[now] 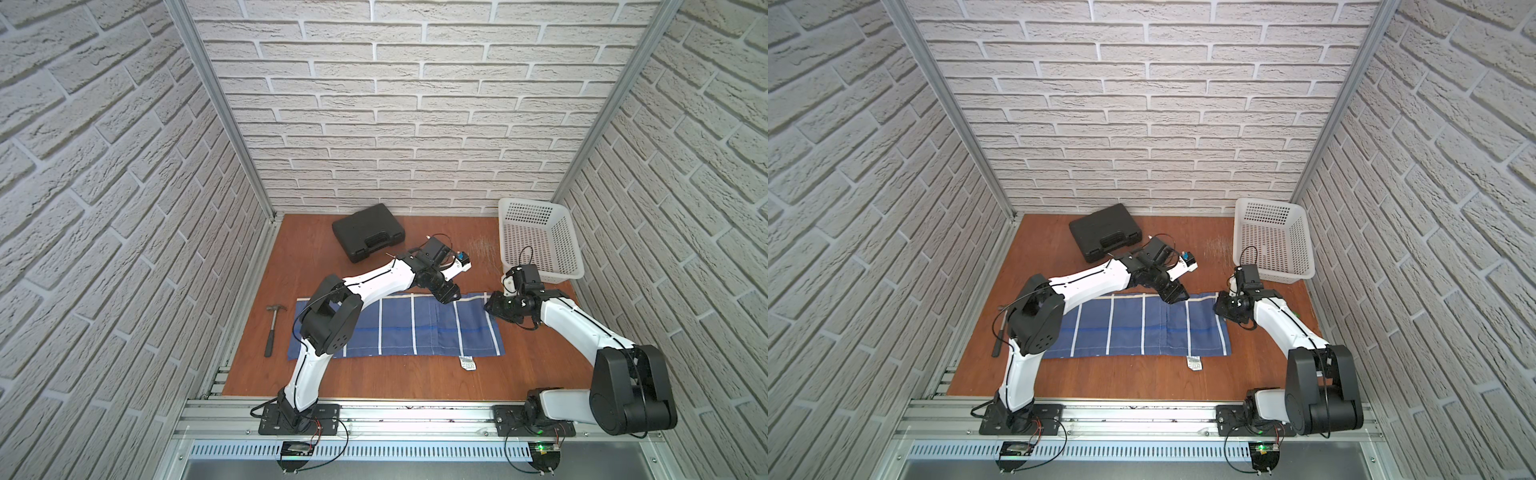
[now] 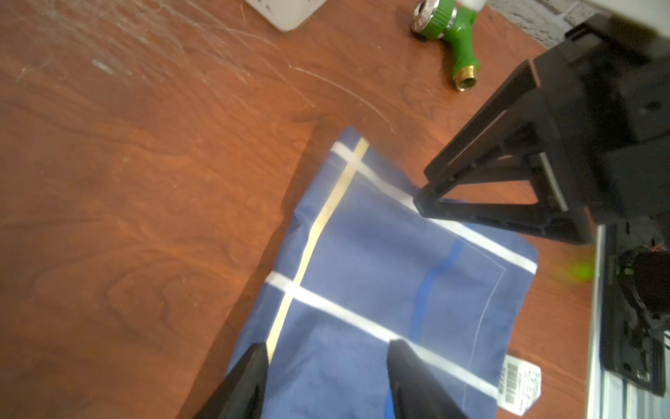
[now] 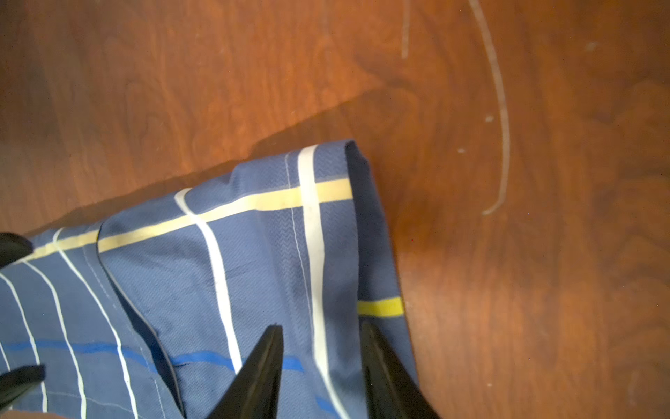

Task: Roll up the pillowcase
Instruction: Roll the pillowcase at the center of the board.

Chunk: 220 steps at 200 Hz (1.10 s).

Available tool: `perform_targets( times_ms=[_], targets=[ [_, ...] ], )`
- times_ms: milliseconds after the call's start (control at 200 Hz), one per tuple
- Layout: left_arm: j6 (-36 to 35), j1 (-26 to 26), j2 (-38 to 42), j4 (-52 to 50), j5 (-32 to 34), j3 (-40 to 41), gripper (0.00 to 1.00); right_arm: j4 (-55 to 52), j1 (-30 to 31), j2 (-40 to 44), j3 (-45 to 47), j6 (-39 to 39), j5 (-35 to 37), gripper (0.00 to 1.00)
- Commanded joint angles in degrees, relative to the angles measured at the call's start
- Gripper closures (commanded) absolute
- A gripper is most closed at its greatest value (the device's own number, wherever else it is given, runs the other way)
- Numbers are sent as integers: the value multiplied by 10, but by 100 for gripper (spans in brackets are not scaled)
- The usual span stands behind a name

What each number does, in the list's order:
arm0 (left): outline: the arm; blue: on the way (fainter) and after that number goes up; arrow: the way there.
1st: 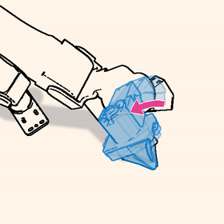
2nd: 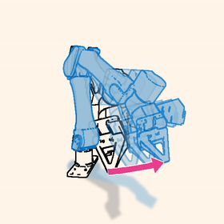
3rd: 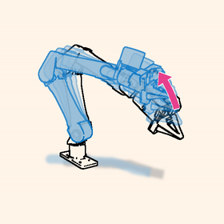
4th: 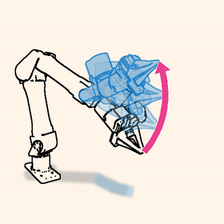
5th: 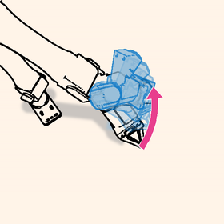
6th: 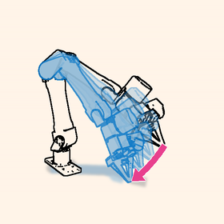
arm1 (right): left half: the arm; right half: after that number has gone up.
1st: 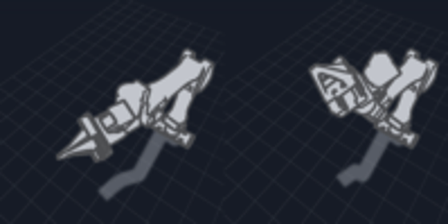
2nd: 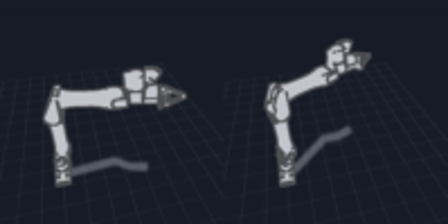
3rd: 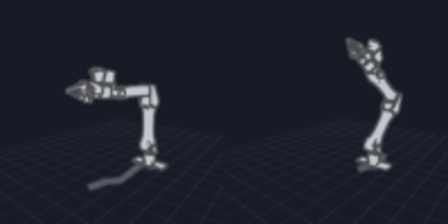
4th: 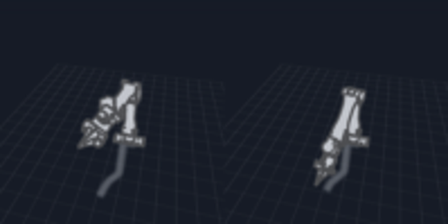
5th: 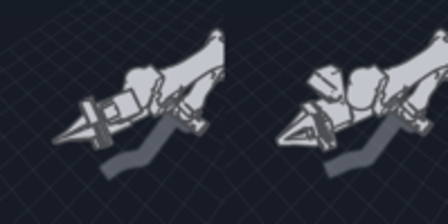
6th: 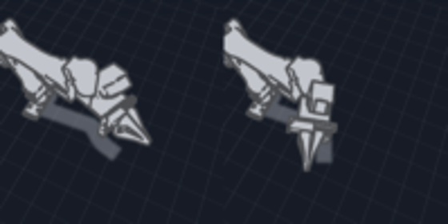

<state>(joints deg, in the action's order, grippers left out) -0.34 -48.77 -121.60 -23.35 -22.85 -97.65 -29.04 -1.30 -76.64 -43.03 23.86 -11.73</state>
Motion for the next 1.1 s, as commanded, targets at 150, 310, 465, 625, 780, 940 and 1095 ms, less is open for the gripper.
perform_targets(
  times_ms=[150,310,465,625,780,940,1095],
  targets=[
    [3,-33,-92,22,-24,-95,46,15,-60,-22,1,-64,-51,49],
    [6,-45,-145,32,-34,-128,51,41,-76,-44,8,-48,-90,50],
    [5,-47,-177,33,-33,-147,54,57,-78,-62,14,-40,-97,51],
    [3,-42,-201,3,-26,-162,57,80,-79,-89,4,-30,-106,49],
    [-6,-40,-208,-22,-14,-159,59,98,-81,-125,-13,-25,-117,48],
    [-22,-39,-209,-41,-2,-145,60,120,-81,-168,-30,-19,-136,48],
    [-22,-34,-202,-29,-7,-116,62,145,-78,-196,-49,-16,-151,47]
  ],
)
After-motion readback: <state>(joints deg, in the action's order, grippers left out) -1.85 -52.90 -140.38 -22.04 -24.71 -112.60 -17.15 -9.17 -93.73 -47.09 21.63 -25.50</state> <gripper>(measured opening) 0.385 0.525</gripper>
